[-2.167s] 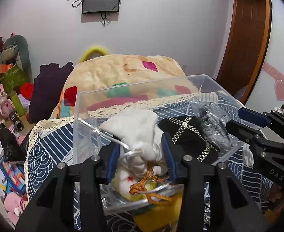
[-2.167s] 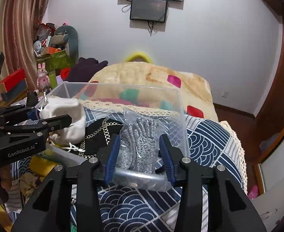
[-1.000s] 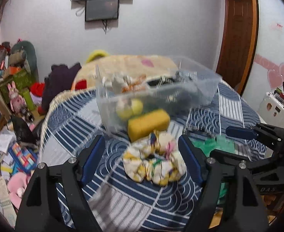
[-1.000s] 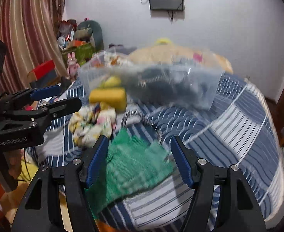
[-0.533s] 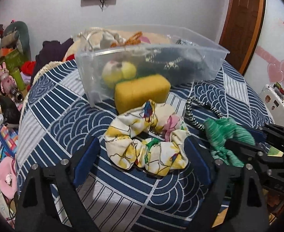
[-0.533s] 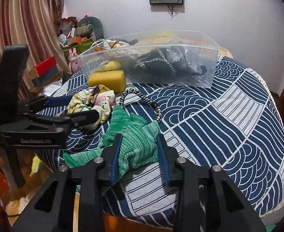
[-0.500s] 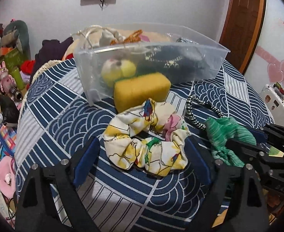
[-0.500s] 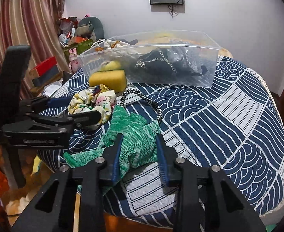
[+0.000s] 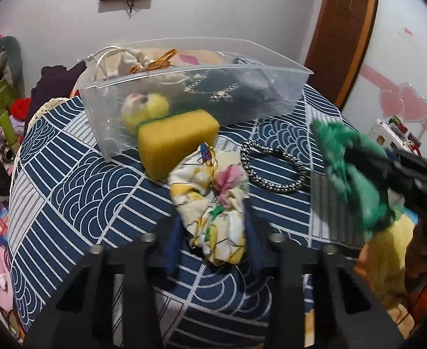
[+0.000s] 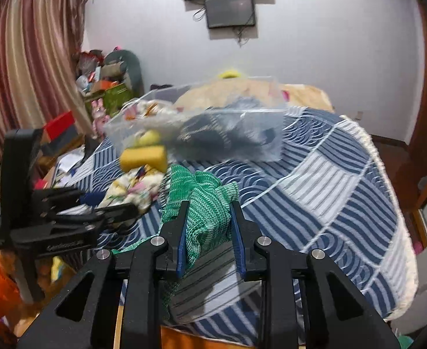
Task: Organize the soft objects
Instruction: 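Grasp floral scrunchie with left tool while right tool grasps green knit glove, then drop scrunchie into box with left tool while right tool drops green glove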
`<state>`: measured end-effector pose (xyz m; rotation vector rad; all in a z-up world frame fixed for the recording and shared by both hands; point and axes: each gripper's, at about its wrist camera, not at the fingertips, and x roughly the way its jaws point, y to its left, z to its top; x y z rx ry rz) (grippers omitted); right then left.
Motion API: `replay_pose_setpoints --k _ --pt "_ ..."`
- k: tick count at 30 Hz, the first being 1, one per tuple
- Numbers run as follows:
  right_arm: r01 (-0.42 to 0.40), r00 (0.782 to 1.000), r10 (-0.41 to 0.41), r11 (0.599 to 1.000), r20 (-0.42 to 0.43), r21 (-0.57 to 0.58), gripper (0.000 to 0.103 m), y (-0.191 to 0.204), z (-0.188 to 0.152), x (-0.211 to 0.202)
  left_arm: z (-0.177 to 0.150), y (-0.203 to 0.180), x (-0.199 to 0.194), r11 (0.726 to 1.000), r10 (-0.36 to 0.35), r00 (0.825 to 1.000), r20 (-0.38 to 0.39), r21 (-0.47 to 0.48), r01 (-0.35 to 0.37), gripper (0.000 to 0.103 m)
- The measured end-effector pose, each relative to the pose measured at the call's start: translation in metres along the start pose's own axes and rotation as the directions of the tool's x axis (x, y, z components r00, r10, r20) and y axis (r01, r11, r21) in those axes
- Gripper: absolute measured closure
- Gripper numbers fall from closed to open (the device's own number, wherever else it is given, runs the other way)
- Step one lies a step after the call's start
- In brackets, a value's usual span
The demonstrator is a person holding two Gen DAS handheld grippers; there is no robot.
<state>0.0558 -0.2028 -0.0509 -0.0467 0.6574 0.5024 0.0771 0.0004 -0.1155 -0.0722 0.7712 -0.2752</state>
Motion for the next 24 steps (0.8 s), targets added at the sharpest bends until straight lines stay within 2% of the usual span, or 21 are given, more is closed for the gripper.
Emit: replay_pose_setpoints --k 4,8,15,24 --pt "0.066 0.997 -0.065 0.998 0.037 -0.011 0.079 -0.004 0.012 -0.009 0.005 -0.001 -0.014 1.000 -0.010 0.999 0.036 -0.004 0.010 0.077" --pt "0.090 0.993 -0.088 0.996 0.077 -0.023 0.079 -0.008 0.026 -0.017 0.017 -0.003 -0.033 1.000 0.002 0.995 0.100 -0.006 -0.001 0.078" --pt "0.115 0.980 -0.104 0.992 0.168 -0.057 0.079 -0.003 0.060 -0.022 0.048 -0.008 -0.063 0.999 0.032 0.973 0.228 0.016 -0.037 0.077" --pt "0.110 0.967 -0.094 0.992 0.237 -0.057 0.079 0.006 0.102 -0.003 0.088 -0.002 -0.059 0.998 0.053 0.957 0.285 0.005 -0.056 0.077"
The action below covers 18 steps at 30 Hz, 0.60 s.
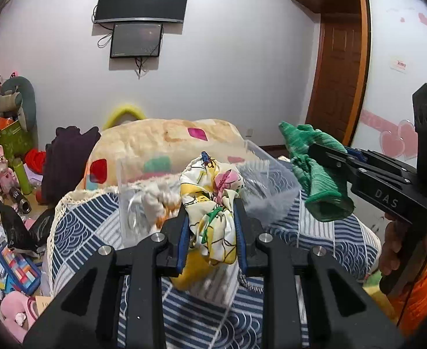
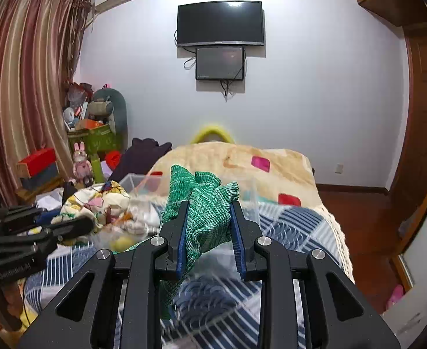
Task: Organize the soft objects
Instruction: 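Drop scrunchie into box with left tool while right tool drops green glove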
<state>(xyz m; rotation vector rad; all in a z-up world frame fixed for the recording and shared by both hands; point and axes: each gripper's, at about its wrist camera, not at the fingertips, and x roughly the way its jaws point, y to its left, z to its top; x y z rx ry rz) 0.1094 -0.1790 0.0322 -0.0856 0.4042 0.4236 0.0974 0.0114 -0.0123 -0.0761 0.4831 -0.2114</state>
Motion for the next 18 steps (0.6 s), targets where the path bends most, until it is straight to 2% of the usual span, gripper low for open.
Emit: replay_pose_setpoints --k 6,18 --pt "-0.002 1.000 0.002 1.000 -0.010 -0.006 0.079 0.011 0.011 0.029 0.011 0.009 0.025 0.999 0.007 1.000 -0.016 -0.042 -0.007 0.077" --pt "0.010 0.991 -0.009 1.000 -0.130 0.007 0.079 0.016 0.004 0.088 0.004 0.022 0.077 0.997 0.037 0.995 -0.097 -0.068 -0.044 0.077"
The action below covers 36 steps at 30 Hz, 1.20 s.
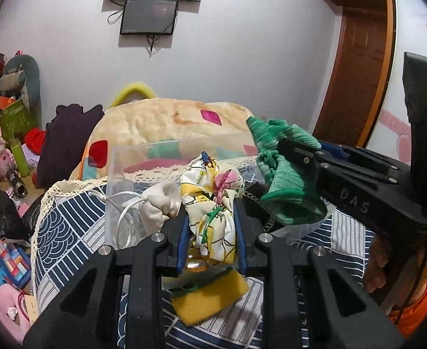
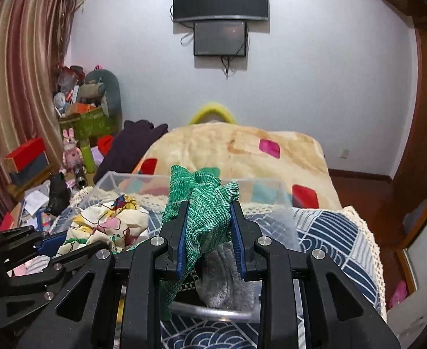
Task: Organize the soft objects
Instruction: 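Drop scrunchie into box with left tool while right tool drops green glove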
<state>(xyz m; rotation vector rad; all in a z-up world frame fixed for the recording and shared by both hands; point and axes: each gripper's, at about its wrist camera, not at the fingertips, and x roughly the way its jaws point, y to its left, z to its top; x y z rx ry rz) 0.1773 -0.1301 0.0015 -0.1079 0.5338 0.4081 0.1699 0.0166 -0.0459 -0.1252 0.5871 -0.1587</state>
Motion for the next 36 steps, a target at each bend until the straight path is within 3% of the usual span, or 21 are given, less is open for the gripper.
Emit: replay_pose_setpoints --k 9,17,22,29,36 --pt "-0.016 0.996 0.012 0.999 -0.088 -0.038 0.079 0.006 -0.010 0.023 -0.006 0.009 0.018 1.000 0.015 1.000 -0.024 -0.024 -0.015 0.076" --pt "-0.033 0.990 0.029 0.999 -0.138 -0.026 0.071 -0.001 -0.013 0.026 -0.013 0.008 0.012 0.999 0.052 0.999 -0.013 0.007 -0.052 0.058" --pt "-0.050 0.990 0.048 0.999 -0.132 -0.007 0.064 -0.008 -0.011 0.017 -0.016 0.010 0.003 0.998 0.055 0.998 -0.001 -0.008 -0.055 0.046" --pt "-0.064 0.995 0.062 0.998 -0.077 -0.022 0.056 -0.007 -0.010 -0.011 -0.019 0.006 -0.017 0.998 0.062 0.998 0.016 0.026 -0.063 0.045" --pt "-0.058 0.998 0.058 0.997 0.010 -0.044 0.037 -0.005 -0.009 -0.041 -0.021 0.002 -0.057 0.996 0.065 0.995 0.081 0.048 -0.069 0.024"
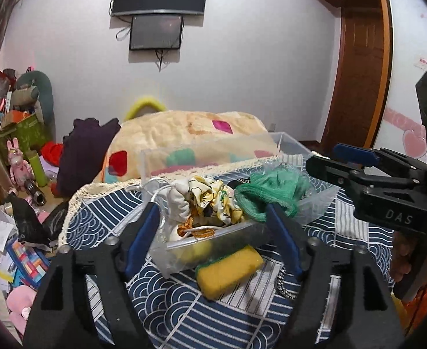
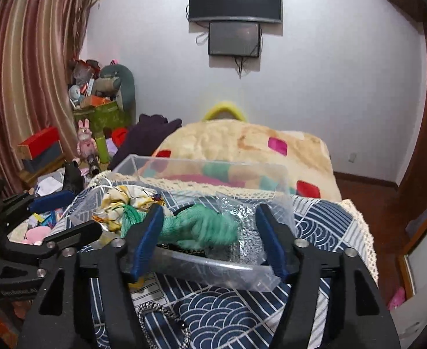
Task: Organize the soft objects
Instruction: 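Drop scrunchie into box with left tool while right tool drops green glove, then grasp yellow sponge with left tool while right tool grasps beaded bracelet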
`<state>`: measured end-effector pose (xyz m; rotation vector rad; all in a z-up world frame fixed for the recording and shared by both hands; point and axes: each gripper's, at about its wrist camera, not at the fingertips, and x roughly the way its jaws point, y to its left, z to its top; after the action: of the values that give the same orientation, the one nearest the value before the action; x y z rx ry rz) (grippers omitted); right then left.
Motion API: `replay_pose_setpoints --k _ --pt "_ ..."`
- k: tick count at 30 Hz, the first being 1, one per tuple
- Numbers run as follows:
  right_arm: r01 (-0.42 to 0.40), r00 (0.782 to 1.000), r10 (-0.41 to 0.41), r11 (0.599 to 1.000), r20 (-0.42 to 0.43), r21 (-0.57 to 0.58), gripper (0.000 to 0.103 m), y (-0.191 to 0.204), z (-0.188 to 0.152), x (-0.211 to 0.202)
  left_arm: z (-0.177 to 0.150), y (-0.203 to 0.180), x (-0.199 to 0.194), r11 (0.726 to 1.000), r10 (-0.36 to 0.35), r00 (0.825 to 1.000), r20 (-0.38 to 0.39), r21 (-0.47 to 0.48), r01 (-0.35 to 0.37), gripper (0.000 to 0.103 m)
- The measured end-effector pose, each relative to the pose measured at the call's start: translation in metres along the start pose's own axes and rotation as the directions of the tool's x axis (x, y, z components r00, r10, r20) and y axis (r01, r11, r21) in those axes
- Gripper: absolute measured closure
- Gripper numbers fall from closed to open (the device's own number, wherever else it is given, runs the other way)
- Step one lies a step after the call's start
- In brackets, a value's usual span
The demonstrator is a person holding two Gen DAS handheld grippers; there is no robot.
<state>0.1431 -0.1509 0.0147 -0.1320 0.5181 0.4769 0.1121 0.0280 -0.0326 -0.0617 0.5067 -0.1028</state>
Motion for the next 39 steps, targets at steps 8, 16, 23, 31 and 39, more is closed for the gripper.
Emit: replay_pose_setpoints --k 8,16,23,31,39 --pt "-0.032 0.999 0.032 0.999 0.006 0.013 0.030 0.001 -0.020 -0.018 -0.017 -0.001 -0.026 1.000 0.007 1.000 -0.011 0.015 -0.007 0.006" --pt "-0.091 0.986 0.096 0.995 -0.135 0.041 0.030 0.007 -0.063 0.003 -0.044 -0.002 -0.016 1.000 -0.006 0.995 -0.101 -0.014 0.004 0.005" --pt "-0.181 0.949 0.189 0.982 -0.252 0.055 0.030 0.016 -0.093 0.026 -0.065 -0.001 0.003 0.999 0.005 0.985 -0.171 -0.045 -0.013 0.005" --pt "-0.159 0.963 0.148 0.987 -0.224 -0.033 0.073 0.027 -0.097 0.024 -0.073 0.006 0.015 0.992 -0.027 0.980 -0.198 -0.123 0.003 0.005" --pt "-0.142 0.970 0.143 0.990 -0.198 0.018 0.095 0.015 -0.098 0.019 -0.058 -0.007 0.034 0.992 -0.049 0.981 -0.187 -0.125 0.026 0.005"
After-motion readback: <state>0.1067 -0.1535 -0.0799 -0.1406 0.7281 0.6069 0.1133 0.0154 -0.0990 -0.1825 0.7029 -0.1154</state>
